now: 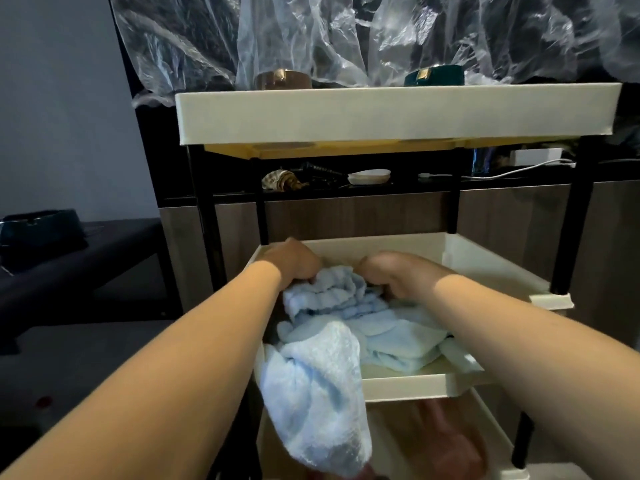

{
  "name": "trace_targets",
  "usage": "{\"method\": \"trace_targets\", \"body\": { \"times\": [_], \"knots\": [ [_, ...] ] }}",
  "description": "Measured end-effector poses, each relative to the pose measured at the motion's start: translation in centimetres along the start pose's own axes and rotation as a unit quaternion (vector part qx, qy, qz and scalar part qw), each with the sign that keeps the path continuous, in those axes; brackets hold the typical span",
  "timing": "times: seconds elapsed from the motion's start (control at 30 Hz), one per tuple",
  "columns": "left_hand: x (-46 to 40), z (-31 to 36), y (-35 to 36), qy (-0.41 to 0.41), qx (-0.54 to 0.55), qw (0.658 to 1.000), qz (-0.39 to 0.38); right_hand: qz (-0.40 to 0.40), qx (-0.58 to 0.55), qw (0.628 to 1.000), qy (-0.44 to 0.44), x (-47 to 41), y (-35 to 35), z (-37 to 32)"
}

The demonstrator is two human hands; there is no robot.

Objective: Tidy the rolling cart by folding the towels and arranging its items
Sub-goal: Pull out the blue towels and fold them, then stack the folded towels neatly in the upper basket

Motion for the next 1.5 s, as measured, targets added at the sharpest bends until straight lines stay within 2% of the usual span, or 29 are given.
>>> {"method": "trace_targets", "body": {
  "times": [0.07,0.13,0.23,0.3,0.33,0.4,0.5,0.57,0.63,0.67,0.77,0.87,0.9,0.93,0.97,1.0,1.03,1.07,1.1,1.13,1.17,1.2,1.23,1.27,1.3,1.33,1.4,1.5],
  "knots": [
    [-1.2,1.3,-0.3,0.041,-0.089,0.995,0.011,0.02,-0.009,0.999,-0.036,-0.2,-0.1,-1.0],
    [-1.6,0.2,-0.3,0.039,-0.181,0.983,0.007,-0.018,-0.004,0.999,-0.027,-0.3,0.9,-0.9],
    [-1.2,-1.2,0.8,0.097,-0.282,0.954,0.008,-0.026,0.172,0.983,-0.066,0.4,0.1,-1.2],
    [-1.2,-1.4,1.1,0.094,-0.294,0.951,0.017,-0.018,0.315,0.945,-0.081,2.4,-1.7,-1.4],
    [-0.8,-0.8,0.6,0.091,-0.262,0.961,0.022,-0.029,0.361,0.93,-0.069,3.3,-2.6,-1.0],
    [0.1,1.0,-0.3,0.1,-0.198,0.975,0.016,-0.099,0.412,0.905,-0.025,5.2,-3.4,0.2],
    [2.7,2.3,1.6,0.114,-0.176,0.97,-0.125,-0.165,0.489,0.856,0.033,6.6,-3.7,2.2],
    [4.2,1.3,3.4,0.086,-0.183,0.961,-0.19,-0.142,0.569,0.809,0.047,6.4,-3.7,3.5],
    [4.6,1.7,3.8,0.091,-0.189,0.961,-0.18,-0.084,0.633,0.769,0.007,6.2,-4.1,3.5],
    [5.0,2.5,3.3,0.103,-0.177,0.966,-0.158,-0.052,0.641,0.765,-0.02,6.3,-4.3,3.2],
    [7.1,5.9,1.1,0.167,-0.093,0.979,-0.072,0.001,0.594,0.802,-0.068,7.1,-5.6,1.1],
    [10.7,7.9,1.5,0.219,-0.094,0.966,-0.095,0.076,0.544,0.82,-0.159,9.3,-7.9,-3.2],
    [11.5,8.1,1.1,0.231,-0.079,0.967,-0.077,0.106,0.525,0.82,-0.199,10.5,-8.6,-4.7],
    [11.8,8.2,-0.2,0.233,-0.006,0.972,-0.036,0.13,0.5,0.824,-0.233,11.6,-9.4,-5.8],
    [11.9,7.9,-2.0,0.211,0.134,0.968,0.003,0.142,0.473,0.834,-0.247,12.4,-10.1,-6.3],
    [11.7,7.4,-3.6,0.165,0.306,0.937,0.024,0.137,0.454,0.846,-0.242,12.8,-10.7,-6.0],
    [11.8,6.9,-4.4,0.116,0.451,0.885,0.012,0.127,0.451,0.857,-0.216,12.9,-11.3,-5.2],
    [12.0,7.1,-4.6,0.085,0.554,0.828,-0.032,0.121,0.464,0.857,-0.188,12.7,-11.8,-4.3],
    [12.7,7.6,-4.5,0.072,0.613,0.781,-0.094,0.119,0.48,0.854,-0.161,12.6,-12.3,-3.3],
    [13.7,8.1,-4.5,0.072,0.631,0.758,-0.149,0.126,0.49,0.85,-0.145,12.7,-12.8,-2.7],
    [14.7,8.3,-4.6,0.079,0.609,0.769,-0.179,0.137,0.475,0.859,-0.134,13.0,-13.3,-2.5],
    [15.4,7.9,-4.8,0.093,0.541,0.82,-0.162,0.144,0.449,0.872,-0.127,13.5,-13.7,-2.4],
    [15.8,7.3,-5.2,0.114,0.42,0.894,-0.109,0.141,0.42,0.887,-0.127,14.1,-13.6,-2.6],
    [16.0,6.9,-5.6,0.139,0.283,0.948,-0.044,0.13,0.403,0.896,-0.136,14.6,-13.2,-3.0],
    [16.5,7.2,-5.7,0.175,0.187,0.967,0.004,0.118,0.391,0.9,-0.154,15.2,-12.6,-3.7],
    [17.1,8.0,-5.4,0.215,0.146,0.965,0.019,0.109,0.377,0.903,-0.173,15.9,-12.0,-4.4],
    [17.3,9.1,-4.0,0.26,0.158,0.952,0.019,0.097,0.354,0.91,-0.191,17.3,-11.5,-5.5],
    [16.1,7.6,-3.5,0.193,0.306,0.932,0.025,0.036,0.296,0.943,-0.15,18.9,-12.0,-5.0]
  ]
}}
Point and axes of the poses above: each hand's wrist, its own x-axis away from the middle knuckle, its own y-axis out of the palm, z = x × y, the point moved 8 cm from there along -x, towards the middle knuckle, and after that the axes turned 1 degree about z, right-handed, at the moved point
